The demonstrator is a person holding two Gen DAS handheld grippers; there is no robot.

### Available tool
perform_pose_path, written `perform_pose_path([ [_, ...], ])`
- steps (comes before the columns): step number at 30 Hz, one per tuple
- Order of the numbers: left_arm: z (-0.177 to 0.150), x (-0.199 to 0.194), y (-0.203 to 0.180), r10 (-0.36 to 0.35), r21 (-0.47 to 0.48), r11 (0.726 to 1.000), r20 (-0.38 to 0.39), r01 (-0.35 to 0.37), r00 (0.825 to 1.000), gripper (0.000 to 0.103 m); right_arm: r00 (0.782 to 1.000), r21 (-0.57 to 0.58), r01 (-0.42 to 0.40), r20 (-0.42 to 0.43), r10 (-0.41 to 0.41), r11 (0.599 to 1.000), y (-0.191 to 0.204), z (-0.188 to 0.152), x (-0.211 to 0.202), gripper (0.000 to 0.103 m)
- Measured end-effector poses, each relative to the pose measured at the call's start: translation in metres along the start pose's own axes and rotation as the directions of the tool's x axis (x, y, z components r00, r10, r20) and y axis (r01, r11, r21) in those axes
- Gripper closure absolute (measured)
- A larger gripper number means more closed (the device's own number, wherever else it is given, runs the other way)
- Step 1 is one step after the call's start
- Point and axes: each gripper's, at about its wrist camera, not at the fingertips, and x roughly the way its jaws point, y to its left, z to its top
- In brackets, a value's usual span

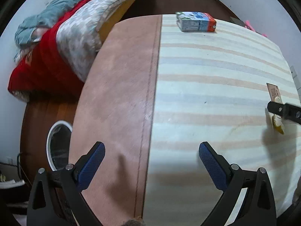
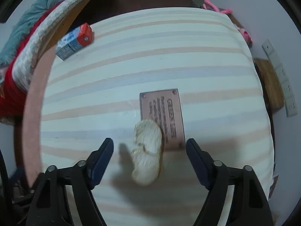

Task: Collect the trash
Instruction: 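Grasp the milk carton with the left tool while the right grasps the bread piece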

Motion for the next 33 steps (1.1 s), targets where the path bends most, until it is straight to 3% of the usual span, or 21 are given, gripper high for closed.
perform_pose_path([
  [1,0.004,0.003,-0.003,0.002,0.013,1.000,-0.002,-0.002,1.000,0.001,1.000,-0.013,0.016,0.024,-0.015,1.000,0.002,0.000,0.001,0.034],
  [3,0.010,0.005,-0.009,0.006,0.036,0.999,0.000,-0.006,1.000,0.001,0.997,-0.052,0.056,0.051,-0.053,0.997,0.005,0.000,-0.001,0.071],
  [9,0.060,0.002,-0.030,0.031,0.199,0.979,0.094,-0.049,0.995,0.001,0.997,-0.013,-0.049,0.061,0.050,0.999,-0.009,0.023,-0.011,0.071],
  [12,0.104,-0.002,-0.046,0.049,0.312,0.945,0.172,-0.102,0.984,0.001,0.995,0.008,-0.076,0.058,0.075,0.997,-0.017,0.051,-0.016,0.071],
  [15,0.150,0.006,-0.066,0.043,0.447,0.884,0.206,-0.134,0.978,0.001,0.996,0.014,-0.062,0.063,0.061,0.998,-0.020,0.083,-0.017,0.071],
  [21,0.213,0.054,-0.097,0.034,0.682,0.721,0.149,-0.128,0.988,0.001,0.998,0.059,-0.050,-0.032,0.052,0.997,-0.026,0.157,0.022,0.071],
  [25,0.230,0.076,-0.109,-0.014,0.739,0.672,0.069,-0.041,0.998,0.002,0.996,0.067,-0.056,-0.069,0.061,0.996,-0.026,0.177,0.034,0.067],
  [27,0.229,0.078,-0.113,-0.030,0.751,0.660,0.042,-0.011,0.999,0.002,0.996,0.045,-0.054,-0.075,0.057,0.998,-0.020,0.184,0.035,0.064],
  [28,0.231,0.076,-0.112,-0.058,0.751,0.660,0.040,0.008,0.997,0.008,0.996,0.042,-0.048,-0.069,0.051,0.998,-0.018,0.183,0.035,0.063],
  [29,0.233,0.074,-0.113,-0.082,0.749,0.662,0.030,0.032,0.996,0.023,0.997,0.038,-0.042,-0.063,0.044,0.998,-0.016,0.183,0.034,0.063],
  [31,0.232,0.071,-0.110,-0.140,0.707,0.696,-0.042,0.129,0.989,0.042,0.999,0.022,-0.023,-0.046,0.024,0.999,-0.010,0.179,0.032,0.063],
  [33,0.224,0.067,-0.110,-0.121,0.692,0.716,-0.003,0.089,0.993,0.043,1.000,0.018,0.000,-0.019,0.000,1.000,-0.005,0.172,0.030,0.070],
])
